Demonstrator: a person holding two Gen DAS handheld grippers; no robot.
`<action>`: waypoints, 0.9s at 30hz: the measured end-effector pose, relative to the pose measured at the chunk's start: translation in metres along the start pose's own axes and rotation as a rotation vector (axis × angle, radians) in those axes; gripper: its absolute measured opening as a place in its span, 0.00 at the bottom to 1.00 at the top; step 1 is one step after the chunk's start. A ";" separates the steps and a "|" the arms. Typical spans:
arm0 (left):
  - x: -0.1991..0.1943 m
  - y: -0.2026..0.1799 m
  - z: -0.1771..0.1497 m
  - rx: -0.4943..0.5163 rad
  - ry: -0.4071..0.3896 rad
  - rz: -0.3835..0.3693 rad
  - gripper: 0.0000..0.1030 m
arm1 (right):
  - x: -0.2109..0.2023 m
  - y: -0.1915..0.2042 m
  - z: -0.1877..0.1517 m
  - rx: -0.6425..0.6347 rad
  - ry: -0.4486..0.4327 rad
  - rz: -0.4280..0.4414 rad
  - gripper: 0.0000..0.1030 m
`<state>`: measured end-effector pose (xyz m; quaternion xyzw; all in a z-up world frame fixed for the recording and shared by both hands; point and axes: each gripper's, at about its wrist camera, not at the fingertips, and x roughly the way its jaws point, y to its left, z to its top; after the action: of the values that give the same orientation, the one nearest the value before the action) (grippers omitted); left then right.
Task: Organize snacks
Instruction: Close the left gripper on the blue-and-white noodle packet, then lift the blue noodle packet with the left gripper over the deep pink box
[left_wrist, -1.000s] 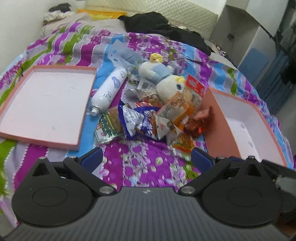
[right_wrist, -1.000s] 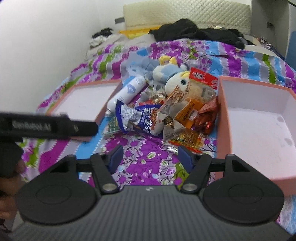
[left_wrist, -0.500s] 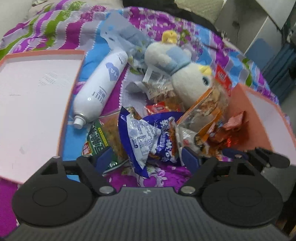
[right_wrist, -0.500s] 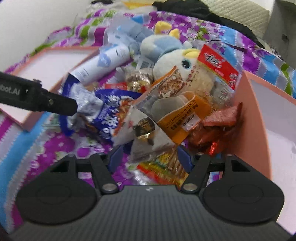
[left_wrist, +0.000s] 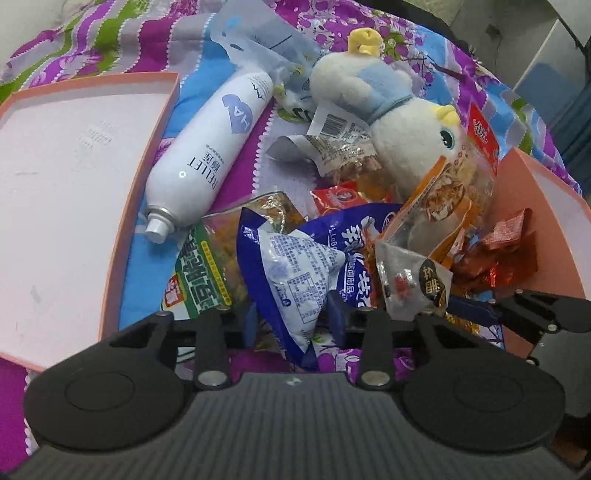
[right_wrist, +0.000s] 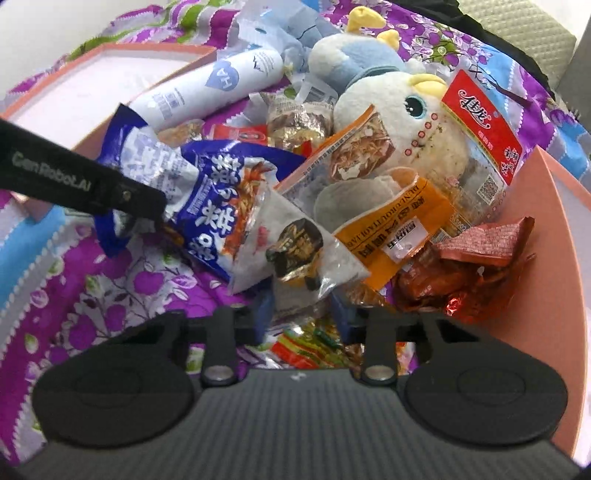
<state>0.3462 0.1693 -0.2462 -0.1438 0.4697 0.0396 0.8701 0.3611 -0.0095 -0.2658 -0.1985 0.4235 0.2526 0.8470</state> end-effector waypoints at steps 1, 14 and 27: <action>-0.002 -0.001 -0.002 -0.003 -0.006 0.002 0.36 | -0.002 0.000 -0.001 -0.004 -0.004 0.000 0.33; -0.063 -0.013 -0.053 -0.032 -0.124 0.033 0.29 | -0.050 0.004 -0.038 0.023 -0.093 -0.006 0.12; -0.127 0.006 -0.150 -0.126 -0.156 0.051 0.29 | -0.111 0.043 -0.107 0.104 -0.144 -0.006 0.09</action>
<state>0.1539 0.1402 -0.2198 -0.1828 0.4007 0.1023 0.8919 0.2127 -0.0628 -0.2408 -0.1369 0.3735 0.2412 0.8852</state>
